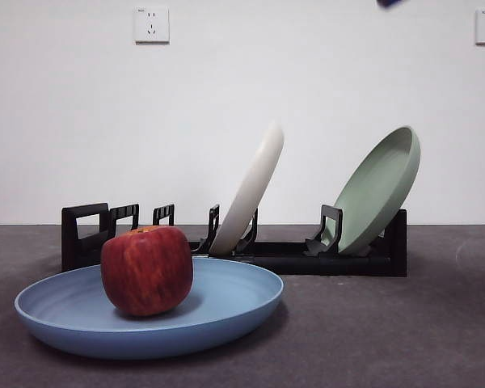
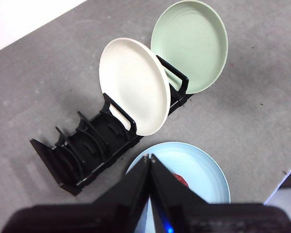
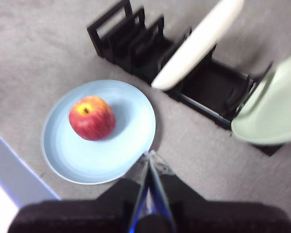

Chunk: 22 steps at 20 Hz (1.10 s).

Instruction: Take the blue plate from the plate rack,put the plate on the table,take the apple from the table,put the apple in the plate

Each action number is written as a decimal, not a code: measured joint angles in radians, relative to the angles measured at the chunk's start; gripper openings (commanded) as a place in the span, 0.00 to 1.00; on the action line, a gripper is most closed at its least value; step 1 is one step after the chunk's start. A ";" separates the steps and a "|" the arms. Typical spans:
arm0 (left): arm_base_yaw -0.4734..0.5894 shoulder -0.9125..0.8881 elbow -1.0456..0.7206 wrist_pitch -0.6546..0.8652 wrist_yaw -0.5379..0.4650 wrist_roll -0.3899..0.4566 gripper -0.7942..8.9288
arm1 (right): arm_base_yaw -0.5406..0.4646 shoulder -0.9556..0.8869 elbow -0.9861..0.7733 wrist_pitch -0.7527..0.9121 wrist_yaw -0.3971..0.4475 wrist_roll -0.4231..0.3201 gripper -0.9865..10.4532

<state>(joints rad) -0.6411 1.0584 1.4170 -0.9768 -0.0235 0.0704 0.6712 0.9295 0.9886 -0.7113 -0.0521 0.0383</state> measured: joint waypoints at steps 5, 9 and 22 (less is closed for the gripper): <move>-0.002 -0.271 -0.554 0.302 -0.028 -0.080 0.07 | -0.004 -0.060 -0.203 0.187 0.000 0.037 0.08; -0.004 -0.383 -0.784 0.428 -0.052 -0.118 0.07 | -0.004 -0.049 -0.247 0.222 0.029 0.045 0.08; -0.006 -0.381 -0.784 0.413 -0.049 -0.143 0.08 | -0.004 -0.046 -0.247 0.225 0.030 0.060 0.08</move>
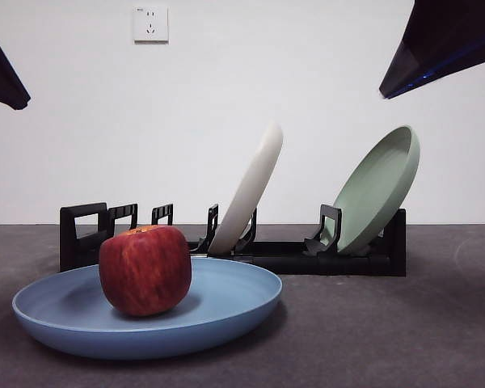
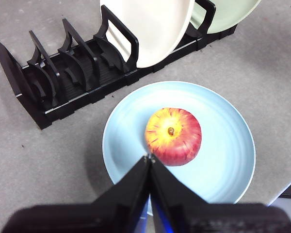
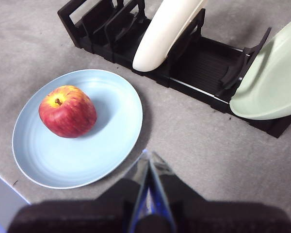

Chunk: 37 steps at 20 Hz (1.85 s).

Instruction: Take the blue plate from the plate rack,put the plate on the table,take the apple from the table,put the apple in the plate

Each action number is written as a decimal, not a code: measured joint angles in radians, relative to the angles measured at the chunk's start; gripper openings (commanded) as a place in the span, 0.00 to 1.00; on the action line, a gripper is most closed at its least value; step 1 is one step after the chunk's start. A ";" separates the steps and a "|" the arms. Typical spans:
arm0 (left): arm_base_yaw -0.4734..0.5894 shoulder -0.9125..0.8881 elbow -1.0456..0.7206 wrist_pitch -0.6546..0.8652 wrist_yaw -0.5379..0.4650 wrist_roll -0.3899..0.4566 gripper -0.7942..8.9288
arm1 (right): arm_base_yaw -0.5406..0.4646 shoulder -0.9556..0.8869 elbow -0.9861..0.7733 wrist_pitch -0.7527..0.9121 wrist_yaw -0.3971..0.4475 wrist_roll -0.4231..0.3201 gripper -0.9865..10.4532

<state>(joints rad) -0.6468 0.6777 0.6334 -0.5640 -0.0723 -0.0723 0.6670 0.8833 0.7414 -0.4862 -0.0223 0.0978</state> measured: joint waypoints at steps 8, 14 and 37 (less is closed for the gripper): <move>0.274 -0.281 -0.083 0.175 0.097 0.033 0.08 | 0.000 0.000 0.000 0.000 0.000 0.000 0.08; 0.557 -0.535 -0.398 0.354 0.154 0.036 0.08 | 0.000 0.000 0.000 0.001 0.000 0.000 0.08; 0.659 -0.673 -0.616 0.384 0.154 0.038 0.08 | 0.000 0.000 0.000 0.000 0.000 0.000 0.08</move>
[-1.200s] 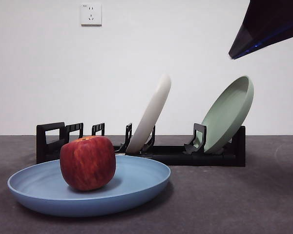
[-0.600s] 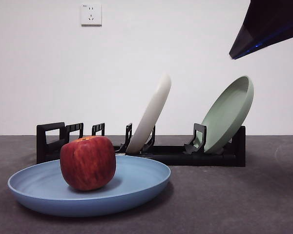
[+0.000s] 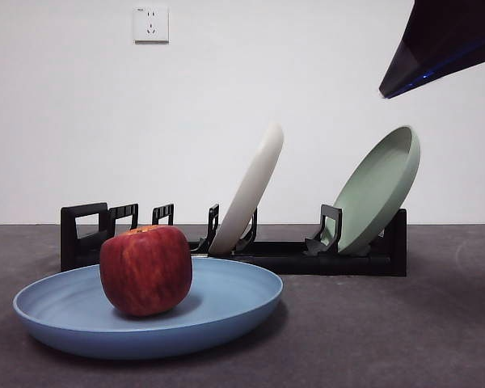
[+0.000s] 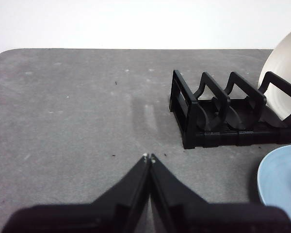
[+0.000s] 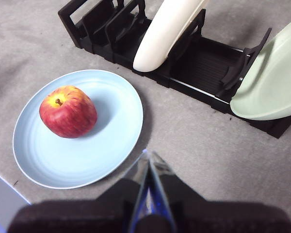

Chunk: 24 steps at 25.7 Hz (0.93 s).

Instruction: Take the blue plate from the plate rack,put the plate on the table,take the apple from the table,put the apple in the plate

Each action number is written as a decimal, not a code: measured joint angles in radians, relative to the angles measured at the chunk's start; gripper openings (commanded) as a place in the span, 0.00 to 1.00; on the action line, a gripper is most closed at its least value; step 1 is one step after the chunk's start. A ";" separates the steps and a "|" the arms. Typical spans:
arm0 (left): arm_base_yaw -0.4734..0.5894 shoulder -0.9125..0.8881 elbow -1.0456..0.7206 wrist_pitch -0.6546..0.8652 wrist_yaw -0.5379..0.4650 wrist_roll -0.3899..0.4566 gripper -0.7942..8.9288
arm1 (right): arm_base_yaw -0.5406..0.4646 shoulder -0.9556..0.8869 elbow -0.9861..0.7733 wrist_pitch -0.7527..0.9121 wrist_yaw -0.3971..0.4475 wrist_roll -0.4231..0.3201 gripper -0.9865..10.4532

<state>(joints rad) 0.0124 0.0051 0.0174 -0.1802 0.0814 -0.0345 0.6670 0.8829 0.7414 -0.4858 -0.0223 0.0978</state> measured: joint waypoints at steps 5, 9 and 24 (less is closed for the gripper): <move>0.000 0.000 0.000 0.000 0.000 0.000 0.08 | 0.000 -0.001 0.000 0.000 0.000 0.000 0.08; 0.000 0.000 0.000 0.000 0.000 0.000 0.08 | -0.043 -0.088 0.000 -0.018 -0.001 -0.009 0.08; 0.000 0.000 0.000 0.000 0.000 0.000 0.08 | -0.550 -0.740 -0.489 0.236 -0.003 -0.143 0.08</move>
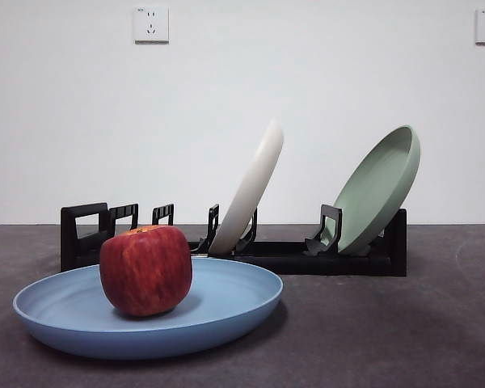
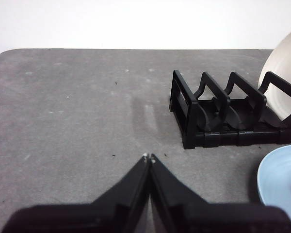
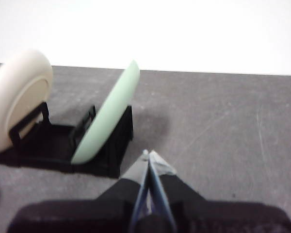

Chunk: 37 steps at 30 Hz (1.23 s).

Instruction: Take the blue plate from the plate rack,put the plate on the table,take the apple from the table,put the apple in the plate

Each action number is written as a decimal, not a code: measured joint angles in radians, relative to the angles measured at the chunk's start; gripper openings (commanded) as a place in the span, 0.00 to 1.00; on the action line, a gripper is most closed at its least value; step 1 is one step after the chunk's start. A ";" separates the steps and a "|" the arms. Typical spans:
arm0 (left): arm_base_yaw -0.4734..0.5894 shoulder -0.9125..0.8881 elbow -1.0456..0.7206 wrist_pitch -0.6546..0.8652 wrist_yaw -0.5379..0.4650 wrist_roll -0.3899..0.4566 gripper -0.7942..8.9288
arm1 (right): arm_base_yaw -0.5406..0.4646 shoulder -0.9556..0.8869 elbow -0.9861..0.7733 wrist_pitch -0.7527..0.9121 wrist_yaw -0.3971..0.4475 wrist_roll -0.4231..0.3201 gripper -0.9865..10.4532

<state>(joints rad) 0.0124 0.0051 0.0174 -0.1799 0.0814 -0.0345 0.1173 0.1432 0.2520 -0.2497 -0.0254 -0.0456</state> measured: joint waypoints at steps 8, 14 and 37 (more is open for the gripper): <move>0.000 0.000 0.000 0.000 0.000 0.000 0.08 | 0.000 -0.126 -0.152 0.030 -0.001 0.026 0.08; 0.000 0.000 0.000 0.000 0.000 0.000 0.08 | 0.000 -0.139 -0.217 0.041 0.000 0.075 0.08; 0.000 0.000 0.000 0.000 0.000 0.000 0.08 | 0.000 -0.139 -0.226 0.053 0.002 0.159 0.08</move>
<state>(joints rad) 0.0124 0.0051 0.0174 -0.1799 0.0814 -0.0345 0.1177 0.0040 0.0257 -0.1970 -0.0231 0.1131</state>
